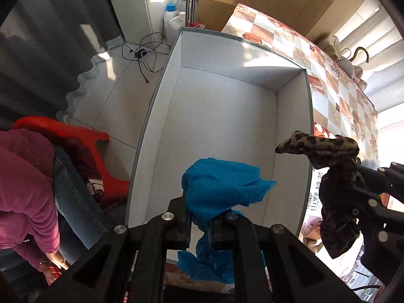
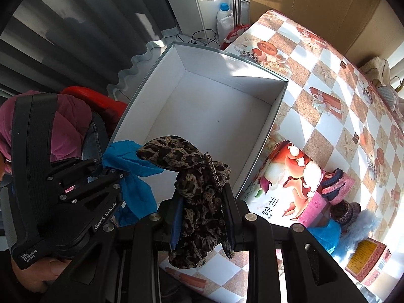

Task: Organize soft objects
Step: 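Carry both held items over the white cardboard box with both grippers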

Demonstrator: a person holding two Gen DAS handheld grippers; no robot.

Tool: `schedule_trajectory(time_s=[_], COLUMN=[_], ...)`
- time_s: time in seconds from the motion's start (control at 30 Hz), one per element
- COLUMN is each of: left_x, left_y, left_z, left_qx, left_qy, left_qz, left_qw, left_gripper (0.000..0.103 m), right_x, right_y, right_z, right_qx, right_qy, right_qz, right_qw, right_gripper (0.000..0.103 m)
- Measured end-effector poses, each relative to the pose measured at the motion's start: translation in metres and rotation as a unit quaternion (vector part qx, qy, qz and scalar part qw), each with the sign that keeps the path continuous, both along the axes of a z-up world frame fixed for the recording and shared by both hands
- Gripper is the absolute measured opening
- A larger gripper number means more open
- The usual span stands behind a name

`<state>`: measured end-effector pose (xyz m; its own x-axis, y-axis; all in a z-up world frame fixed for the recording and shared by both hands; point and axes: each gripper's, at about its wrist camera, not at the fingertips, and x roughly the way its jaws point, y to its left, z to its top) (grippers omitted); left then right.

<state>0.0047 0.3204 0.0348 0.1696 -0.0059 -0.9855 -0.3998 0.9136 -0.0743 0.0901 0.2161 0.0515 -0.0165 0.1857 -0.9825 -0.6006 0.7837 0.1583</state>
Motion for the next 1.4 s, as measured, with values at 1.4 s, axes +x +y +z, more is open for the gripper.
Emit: schedule_trajectory(time_s=[1.4], left_x=[0.027], left_y=[0.009], left_z=[0.013], left_qx=[0.007], left_qy=[-0.021], left_qz=[-0.005], left_qw=[0.9997], left_gripper=[0.01], right_x=[0.024], right_y=[0.007], right_z=[0.006], right_qx=[-0.004], right_qy=[-0.024], right_qz=[-0.016], right_qw=[1.0], right_gripper=[0.03])
